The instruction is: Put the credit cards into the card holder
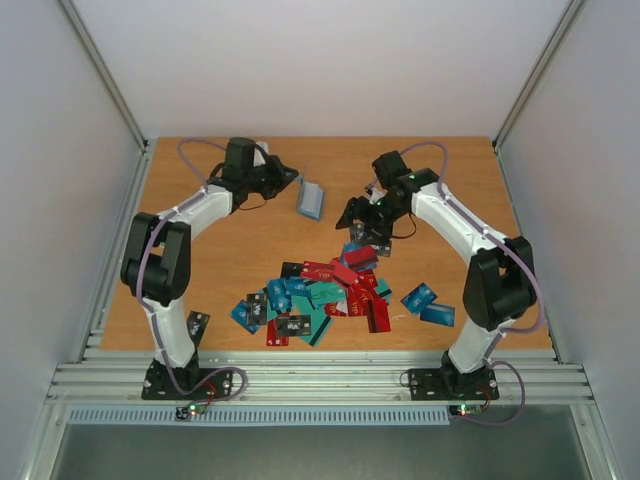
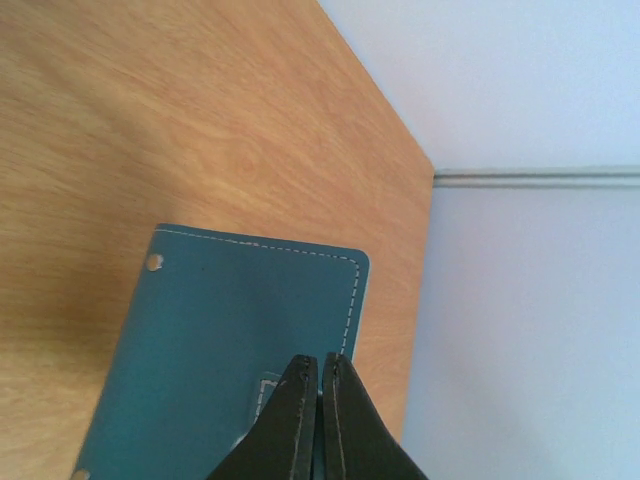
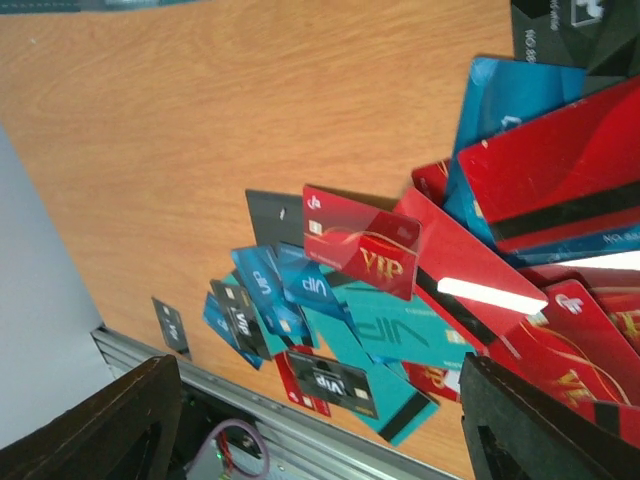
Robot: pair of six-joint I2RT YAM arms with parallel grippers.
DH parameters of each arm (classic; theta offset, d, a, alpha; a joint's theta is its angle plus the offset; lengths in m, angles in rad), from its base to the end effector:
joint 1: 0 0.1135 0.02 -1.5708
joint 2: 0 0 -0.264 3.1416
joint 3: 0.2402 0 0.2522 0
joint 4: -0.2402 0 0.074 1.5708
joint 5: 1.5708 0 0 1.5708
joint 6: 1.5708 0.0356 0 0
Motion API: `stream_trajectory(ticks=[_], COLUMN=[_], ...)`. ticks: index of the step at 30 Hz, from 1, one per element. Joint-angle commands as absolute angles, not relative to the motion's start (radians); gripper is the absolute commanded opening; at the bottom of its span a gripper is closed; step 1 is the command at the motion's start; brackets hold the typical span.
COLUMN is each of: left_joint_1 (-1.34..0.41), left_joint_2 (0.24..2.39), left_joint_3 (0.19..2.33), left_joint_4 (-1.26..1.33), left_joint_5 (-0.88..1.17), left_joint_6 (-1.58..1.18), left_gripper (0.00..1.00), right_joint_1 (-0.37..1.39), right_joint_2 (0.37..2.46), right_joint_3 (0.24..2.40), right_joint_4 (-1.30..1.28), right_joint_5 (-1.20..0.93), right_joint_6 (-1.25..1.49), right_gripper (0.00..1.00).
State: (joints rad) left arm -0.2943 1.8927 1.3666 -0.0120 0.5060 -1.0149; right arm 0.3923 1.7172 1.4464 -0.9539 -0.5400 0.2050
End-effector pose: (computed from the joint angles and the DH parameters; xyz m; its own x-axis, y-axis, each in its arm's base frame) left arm 0.4120 -0.1429 0.2389 -0.8127 -0.5300 -0.2421 -0.0725 0.5043 -0.8605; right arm 0.3128 0.1492 0.2686 -0.9506 -0.2043 -0.2337 -0.3019 0.7839 0.5426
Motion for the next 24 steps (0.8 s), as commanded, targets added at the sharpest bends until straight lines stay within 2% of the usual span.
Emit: stream_trajectory(ticks=[1,10,18,24], left_joint_1=[-0.258,-0.223,-0.232,-0.222], left_joint_2=[1.947,1.947,1.937,1.936], left_joint_3=[1.363,1.291,1.201,1.104], left_joint_4=[0.136,0.044,0.201,0.285], left_joint_5=[0.633,0.626,0.72,0.731], left_joint_6=[-1.105,-1.119,-1.247,-1.311], left_gripper=[0.0,0.0,0.0,0.0], right_joint_1=[0.388,0.389,0.388,0.39], right_joint_2=[1.783,1.964,2.041,2.1], right_joint_3=[1.509,1.635,1.674,1.666], right_joint_4=[-0.869,-0.77,-0.756,-0.637], right_joint_5=[-0.606,-0.698,-0.682,-0.744], right_joint_6=[0.231,0.297,0.314,0.349], right_gripper=[0.75,0.7,0.68,0.65])
